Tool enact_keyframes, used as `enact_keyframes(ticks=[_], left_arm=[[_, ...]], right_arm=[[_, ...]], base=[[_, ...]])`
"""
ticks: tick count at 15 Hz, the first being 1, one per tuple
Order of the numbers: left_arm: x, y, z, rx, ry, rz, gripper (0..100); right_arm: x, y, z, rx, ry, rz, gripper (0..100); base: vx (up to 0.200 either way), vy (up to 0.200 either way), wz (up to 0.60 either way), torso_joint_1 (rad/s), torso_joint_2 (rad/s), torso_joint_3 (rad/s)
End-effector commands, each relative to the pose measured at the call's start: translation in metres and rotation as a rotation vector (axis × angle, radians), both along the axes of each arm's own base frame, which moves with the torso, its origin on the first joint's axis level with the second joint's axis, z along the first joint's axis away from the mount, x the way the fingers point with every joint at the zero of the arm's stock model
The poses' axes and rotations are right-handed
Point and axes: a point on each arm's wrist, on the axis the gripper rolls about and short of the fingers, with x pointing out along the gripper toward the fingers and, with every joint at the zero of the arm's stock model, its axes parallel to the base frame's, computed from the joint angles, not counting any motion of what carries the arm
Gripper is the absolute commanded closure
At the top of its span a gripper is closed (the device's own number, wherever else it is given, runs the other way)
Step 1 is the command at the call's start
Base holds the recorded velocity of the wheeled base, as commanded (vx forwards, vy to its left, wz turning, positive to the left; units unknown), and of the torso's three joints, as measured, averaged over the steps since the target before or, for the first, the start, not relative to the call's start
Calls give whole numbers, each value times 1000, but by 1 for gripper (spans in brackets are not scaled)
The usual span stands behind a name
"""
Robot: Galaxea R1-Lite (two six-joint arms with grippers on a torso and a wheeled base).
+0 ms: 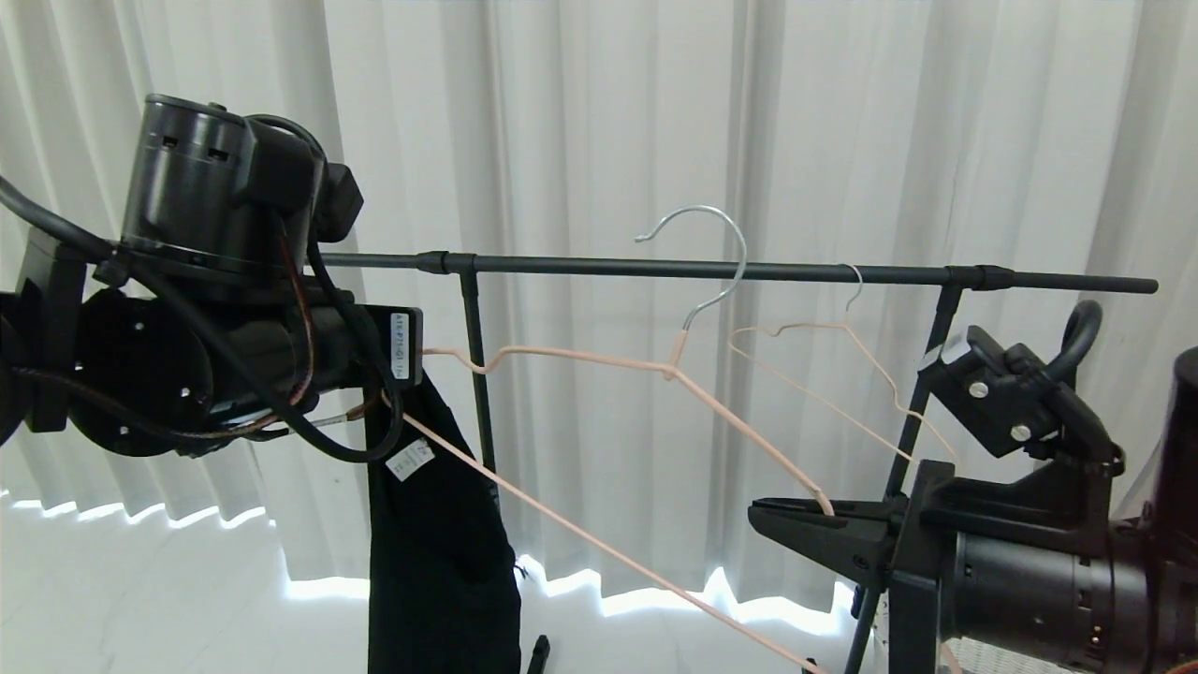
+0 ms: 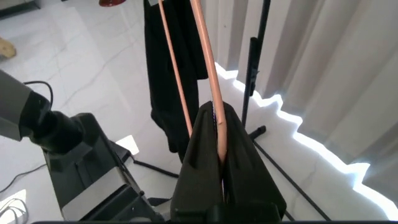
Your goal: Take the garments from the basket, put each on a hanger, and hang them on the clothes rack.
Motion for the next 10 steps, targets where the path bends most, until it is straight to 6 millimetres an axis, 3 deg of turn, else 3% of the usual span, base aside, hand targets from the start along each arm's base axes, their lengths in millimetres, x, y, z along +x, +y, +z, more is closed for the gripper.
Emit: enact_keyframes(ticks=[1,4,10], left_arm=[[-1,1,1,-3,-4,5,100],[5,2,-4,54,-9,95,100],[5,3,-5,65,-3,109,100]], right_arm=[[6,10,-5,-10,1,-8,100],[15,21,-14,-25,-14,-93,100],[23,31,-14,-37,-31,-159,100]], base=[[0,0,0,0,0,0],[0,0,0,0,0,0],[0,0,0,0,0,0]])
